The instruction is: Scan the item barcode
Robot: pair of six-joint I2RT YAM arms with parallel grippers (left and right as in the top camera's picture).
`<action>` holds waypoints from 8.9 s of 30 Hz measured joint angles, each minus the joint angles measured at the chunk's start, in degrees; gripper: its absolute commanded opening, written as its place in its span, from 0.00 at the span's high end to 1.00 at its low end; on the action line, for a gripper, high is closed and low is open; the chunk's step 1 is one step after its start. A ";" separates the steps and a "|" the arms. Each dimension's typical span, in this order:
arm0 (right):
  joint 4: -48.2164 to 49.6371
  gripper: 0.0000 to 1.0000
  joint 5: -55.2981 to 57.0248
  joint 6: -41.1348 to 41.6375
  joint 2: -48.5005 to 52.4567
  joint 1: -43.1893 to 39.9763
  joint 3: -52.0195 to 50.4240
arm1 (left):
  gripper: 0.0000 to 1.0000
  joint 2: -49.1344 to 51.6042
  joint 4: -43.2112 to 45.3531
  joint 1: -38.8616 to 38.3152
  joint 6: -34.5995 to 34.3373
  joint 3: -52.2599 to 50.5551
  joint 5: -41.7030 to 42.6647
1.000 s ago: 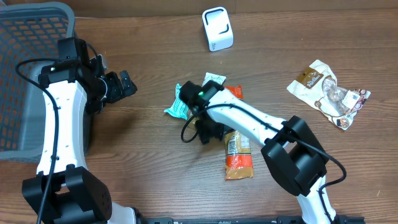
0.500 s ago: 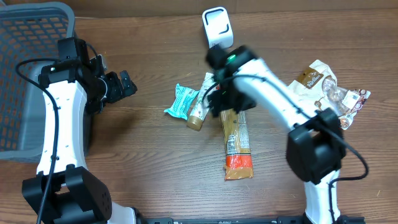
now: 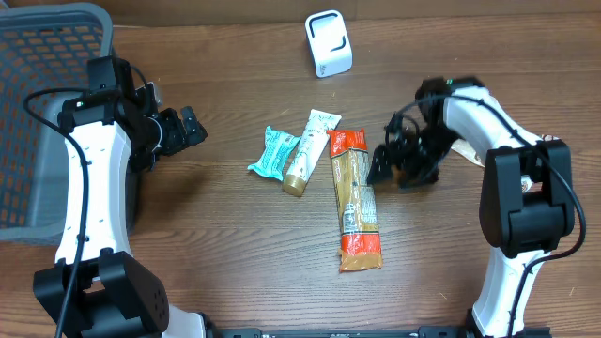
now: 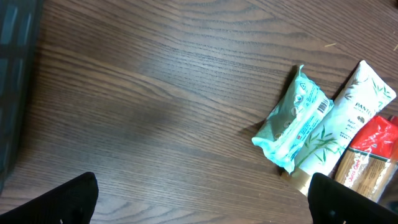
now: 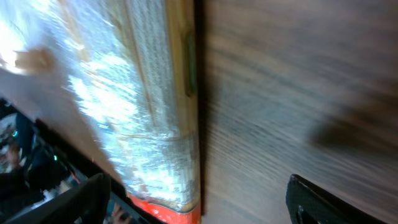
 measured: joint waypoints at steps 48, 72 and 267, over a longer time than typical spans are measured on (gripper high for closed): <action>-4.46 0.36 44.61 30.80 -3.82 32.24 5.57 | 0.00 0.00 0.00 0.00 0.02 -0.02 0.00; 5.49 0.12 12.07 12.57 -2.32 8.79 3.78 | 0.00 0.00 0.00 0.00 0.00 0.00 0.00; 73.13 0.96 53.02 -44.50 14.99 19.50 31.78 | 0.00 0.00 0.00 0.00 0.02 0.00 0.00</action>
